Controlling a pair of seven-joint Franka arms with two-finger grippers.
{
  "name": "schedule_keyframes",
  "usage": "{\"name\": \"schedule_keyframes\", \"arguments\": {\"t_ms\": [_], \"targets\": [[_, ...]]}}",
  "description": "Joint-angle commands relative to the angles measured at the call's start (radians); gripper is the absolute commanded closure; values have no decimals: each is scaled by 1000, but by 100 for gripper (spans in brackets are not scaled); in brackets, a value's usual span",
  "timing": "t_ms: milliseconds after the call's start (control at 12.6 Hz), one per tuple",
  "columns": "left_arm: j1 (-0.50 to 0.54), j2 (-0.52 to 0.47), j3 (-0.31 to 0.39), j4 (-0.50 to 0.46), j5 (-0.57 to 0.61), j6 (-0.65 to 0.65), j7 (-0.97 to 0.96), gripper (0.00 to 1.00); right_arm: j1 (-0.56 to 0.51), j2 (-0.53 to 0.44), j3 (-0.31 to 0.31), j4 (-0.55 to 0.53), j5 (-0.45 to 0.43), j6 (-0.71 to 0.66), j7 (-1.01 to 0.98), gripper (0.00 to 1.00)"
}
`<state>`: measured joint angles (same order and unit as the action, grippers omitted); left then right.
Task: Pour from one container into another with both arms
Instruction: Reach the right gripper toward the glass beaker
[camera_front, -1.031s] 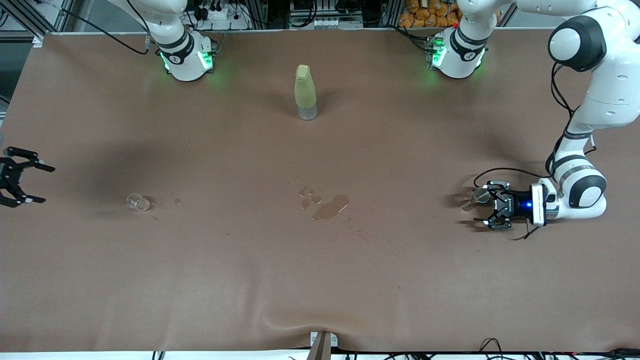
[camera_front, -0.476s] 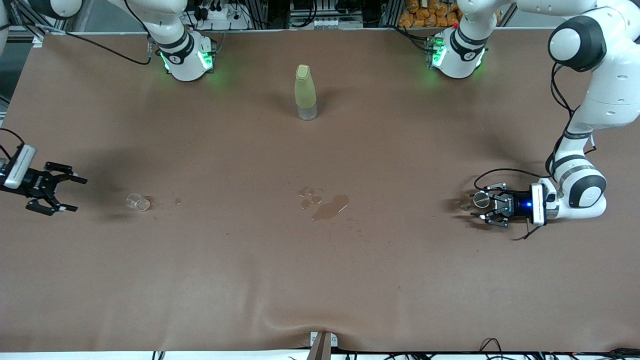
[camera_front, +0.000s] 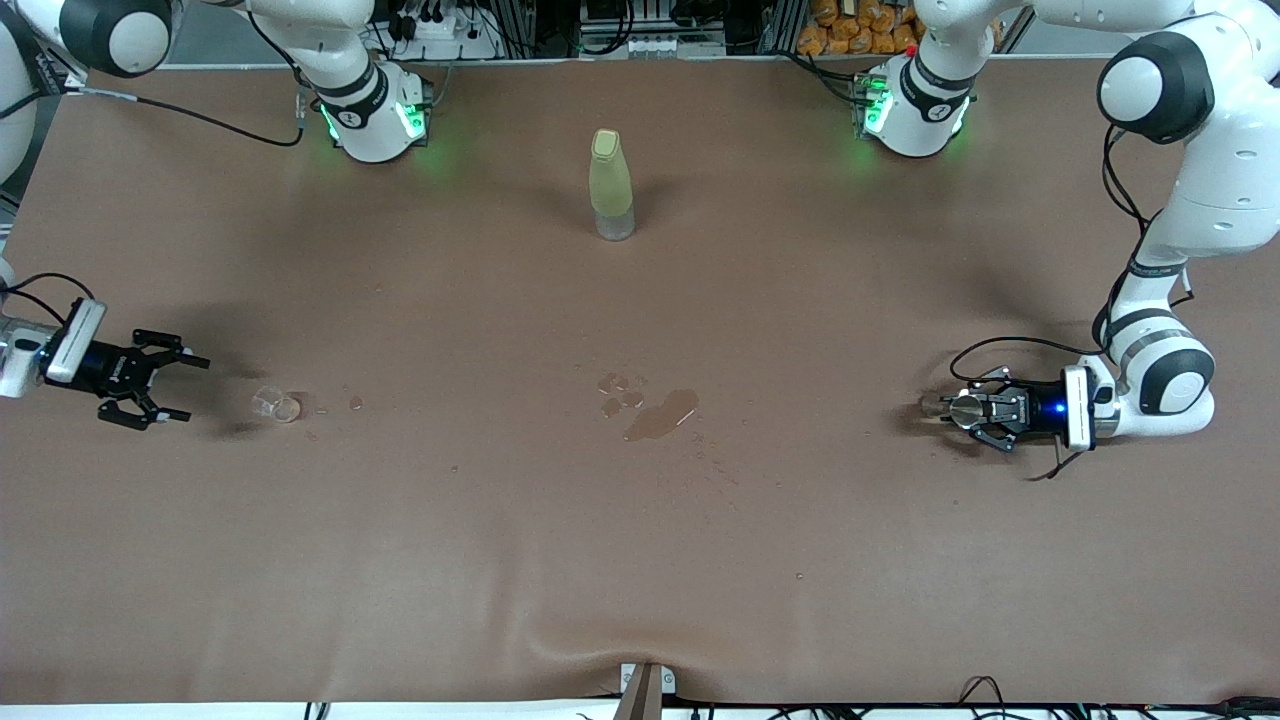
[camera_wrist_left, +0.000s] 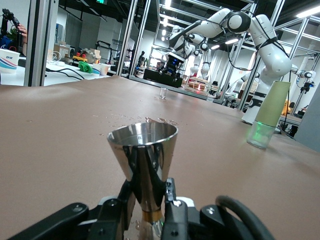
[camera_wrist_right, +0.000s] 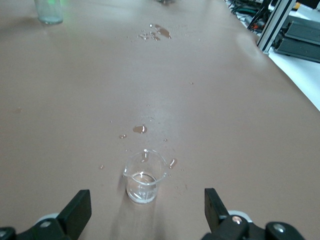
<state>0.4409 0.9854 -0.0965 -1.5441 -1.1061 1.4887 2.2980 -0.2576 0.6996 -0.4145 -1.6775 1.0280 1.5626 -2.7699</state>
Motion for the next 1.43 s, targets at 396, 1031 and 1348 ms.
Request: {"name": "schedule_keyframes", "arguments": {"t_ms": [396,1031,1348], "targets": [[-54,-30,-3,105,-26,89,-68,100,-69,142,-4,2,106,-137,-258,0],[-217,-60,-12,110,-233,206,-29,100,-106,277,-4,4,196,-234,-260,0],[-330,-68,-14,113,-326,303,-28,100,-114,297,2,2,279,-237,-292,0]]}}
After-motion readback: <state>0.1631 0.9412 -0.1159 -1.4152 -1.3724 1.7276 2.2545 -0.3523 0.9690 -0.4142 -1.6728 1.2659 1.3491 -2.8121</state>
